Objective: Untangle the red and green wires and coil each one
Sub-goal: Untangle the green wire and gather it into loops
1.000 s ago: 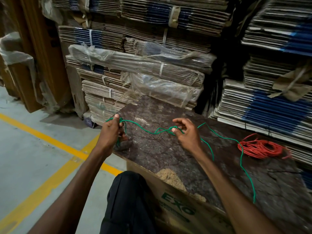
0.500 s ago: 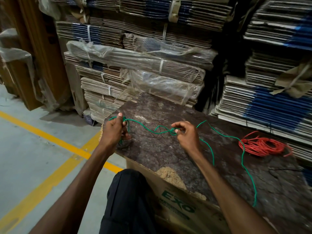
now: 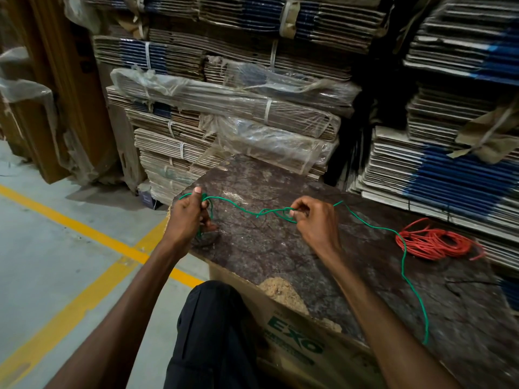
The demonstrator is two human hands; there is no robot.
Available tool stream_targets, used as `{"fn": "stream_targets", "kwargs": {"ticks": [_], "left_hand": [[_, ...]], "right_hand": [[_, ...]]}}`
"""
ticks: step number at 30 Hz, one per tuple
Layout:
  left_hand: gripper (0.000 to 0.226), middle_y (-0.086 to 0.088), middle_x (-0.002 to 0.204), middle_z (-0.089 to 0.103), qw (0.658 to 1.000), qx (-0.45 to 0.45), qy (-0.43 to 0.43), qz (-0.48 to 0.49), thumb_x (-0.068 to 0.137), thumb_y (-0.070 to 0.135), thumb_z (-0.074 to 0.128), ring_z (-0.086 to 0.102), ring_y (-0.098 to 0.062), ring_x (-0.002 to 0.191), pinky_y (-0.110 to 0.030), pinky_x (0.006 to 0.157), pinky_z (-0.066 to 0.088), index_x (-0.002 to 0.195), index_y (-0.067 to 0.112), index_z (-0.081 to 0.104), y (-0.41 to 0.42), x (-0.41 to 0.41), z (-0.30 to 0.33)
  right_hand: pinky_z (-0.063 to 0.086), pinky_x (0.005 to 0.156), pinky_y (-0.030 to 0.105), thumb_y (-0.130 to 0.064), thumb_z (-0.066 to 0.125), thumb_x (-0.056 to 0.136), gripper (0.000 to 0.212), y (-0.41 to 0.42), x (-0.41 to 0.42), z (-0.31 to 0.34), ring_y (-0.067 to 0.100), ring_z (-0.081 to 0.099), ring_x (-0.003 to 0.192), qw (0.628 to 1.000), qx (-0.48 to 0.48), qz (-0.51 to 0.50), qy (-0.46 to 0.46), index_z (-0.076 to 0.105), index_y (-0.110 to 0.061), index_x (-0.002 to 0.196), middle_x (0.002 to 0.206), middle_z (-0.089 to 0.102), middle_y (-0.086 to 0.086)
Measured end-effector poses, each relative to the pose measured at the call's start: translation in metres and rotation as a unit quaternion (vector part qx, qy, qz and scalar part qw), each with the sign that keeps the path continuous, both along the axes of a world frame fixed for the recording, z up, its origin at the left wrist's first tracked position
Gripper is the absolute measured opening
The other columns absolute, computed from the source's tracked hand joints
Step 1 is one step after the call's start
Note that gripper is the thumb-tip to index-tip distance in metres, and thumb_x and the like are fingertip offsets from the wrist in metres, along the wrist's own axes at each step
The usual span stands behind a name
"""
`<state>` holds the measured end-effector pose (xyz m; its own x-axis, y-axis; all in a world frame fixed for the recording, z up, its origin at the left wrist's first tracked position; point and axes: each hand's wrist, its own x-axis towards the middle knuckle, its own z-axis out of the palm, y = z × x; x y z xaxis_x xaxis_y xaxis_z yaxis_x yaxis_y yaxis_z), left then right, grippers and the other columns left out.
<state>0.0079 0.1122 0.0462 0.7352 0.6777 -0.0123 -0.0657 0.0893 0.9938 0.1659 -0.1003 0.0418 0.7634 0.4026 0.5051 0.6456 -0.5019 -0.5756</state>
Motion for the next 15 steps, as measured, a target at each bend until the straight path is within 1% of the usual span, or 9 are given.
{"fn": "stream_targets", "kwargs": {"ticks": [3, 5, 6, 8, 9, 10, 11, 13, 15], "left_hand": [[0.047, 0.001, 0.051, 0.039, 1.000, 0.004, 0.002, 0.005, 0.102, 0.045, 0.038, 0.043, -0.018, 0.053, -0.051, 0.075, 0.057, 0.070, 0.012, 0.047, -0.002, -0.001, 0.002], [0.047, -0.001, 0.054, 0.038, 1.000, 0.008, 0.004, 0.009, 0.102, 0.045, 0.038, 0.043, -0.017, 0.054, -0.044, 0.069, 0.058, 0.069, 0.012, 0.047, -0.003, -0.001, 0.003], [0.047, -0.001, 0.054, 0.038, 1.000, 0.009, 0.006, 0.011, 0.102, 0.045, 0.038, 0.043, -0.017, 0.054, -0.042, 0.067, 0.058, 0.069, 0.012, 0.047, -0.003, -0.001, 0.004], [0.047, 0.001, 0.053, 0.038, 1.000, 0.008, 0.006, 0.010, 0.101, 0.046, 0.039, 0.043, -0.017, 0.055, -0.043, 0.068, 0.058, 0.069, 0.012, 0.047, -0.003, -0.002, 0.005], [0.047, 0.001, 0.053, 0.038, 1.000, 0.007, 0.006, 0.009, 0.101, 0.046, 0.039, 0.042, -0.018, 0.055, -0.044, 0.069, 0.058, 0.069, 0.012, 0.047, -0.003, -0.002, 0.005], [0.048, 0.001, 0.053, 0.037, 1.000, 0.008, 0.007, 0.009, 0.101, 0.046, 0.039, 0.042, -0.018, 0.056, -0.044, 0.069, 0.058, 0.069, 0.012, 0.047, -0.003, -0.002, 0.004], [0.048, 0.002, 0.052, 0.038, 1.000, 0.009, 0.008, 0.009, 0.101, 0.046, 0.039, 0.042, -0.019, 0.056, -0.045, 0.070, 0.057, 0.069, 0.012, 0.047, -0.003, -0.001, 0.004], [0.048, 0.003, 0.052, 0.038, 1.000, 0.010, 0.010, 0.008, 0.101, 0.047, 0.039, 0.042, -0.019, 0.057, -0.053, 0.076, 0.056, 0.068, 0.013, 0.048, -0.003, 0.000, 0.004], [0.048, 0.001, 0.054, 0.038, 1.000, 0.009, 0.012, 0.007, 0.101, 0.047, 0.039, 0.042, -0.020, 0.057, -0.060, 0.082, 0.052, 0.068, 0.013, 0.048, -0.003, -0.001, 0.004]], "right_hand": [[0.050, 0.060, 0.033, -0.018, 0.078, 0.074, 0.013, 0.001, 0.001, -0.002, 0.020, 0.065, 0.063, 0.999, 0.019, -0.013, 0.032, 0.065, -0.021, 0.073, 0.067, 0.069, -0.002], [0.052, 0.057, 0.035, -0.019, 0.076, 0.071, 0.015, 0.002, 0.002, -0.003, 0.020, 0.065, 0.056, 0.993, 0.055, 0.001, 0.102, 0.062, -0.026, 0.069, 0.059, 0.066, -0.004], [0.051, 0.055, 0.036, -0.018, 0.075, 0.069, 0.017, 0.002, 0.003, -0.003, 0.020, 0.064, 0.052, 0.985, 0.089, 0.014, 0.146, 0.061, -0.027, 0.067, 0.055, 0.064, -0.004], [0.047, 0.053, 0.031, -0.004, 0.077, 0.071, 0.028, 0.001, 0.003, -0.004, 0.015, 0.059, 0.046, 0.966, 0.143, 0.031, 0.213, 0.057, -0.022, 0.064, 0.052, 0.060, -0.003], [0.045, 0.053, 0.028, 0.001, 0.078, 0.072, 0.033, 0.001, 0.003, -0.005, 0.012, 0.057, 0.045, 0.960, 0.154, 0.036, 0.230, 0.055, -0.021, 0.064, 0.051, 0.059, -0.001], [0.043, 0.052, 0.026, 0.003, 0.079, 0.072, 0.034, 0.001, 0.002, -0.006, 0.012, 0.055, 0.044, 0.956, 0.161, 0.042, 0.241, 0.053, -0.019, 0.063, 0.051, 0.057, 0.001], [0.041, 0.052, 0.026, 0.001, 0.080, 0.072, 0.035, 0.001, 0.003, -0.007, 0.014, 0.054, 0.045, 0.954, 0.165, 0.042, 0.247, 0.052, -0.018, 0.062, 0.051, 0.056, 0.002], [0.037, 0.053, 0.031, -0.006, 0.085, 0.068, 0.038, 0.002, 0.004, -0.012, 0.016, 0.050, 0.052, 0.953, 0.157, 0.040, 0.256, 0.052, -0.021, 0.058, 0.052, 0.054, 0.003], [0.034, 0.052, 0.033, -0.019, 0.088, 0.064, 0.036, 0.004, 0.005, -0.019, 0.015, 0.045, 0.052, 0.956, 0.129, 0.035, 0.261, 0.054, -0.024, 0.054, 0.049, 0.051, 0.000]]}}
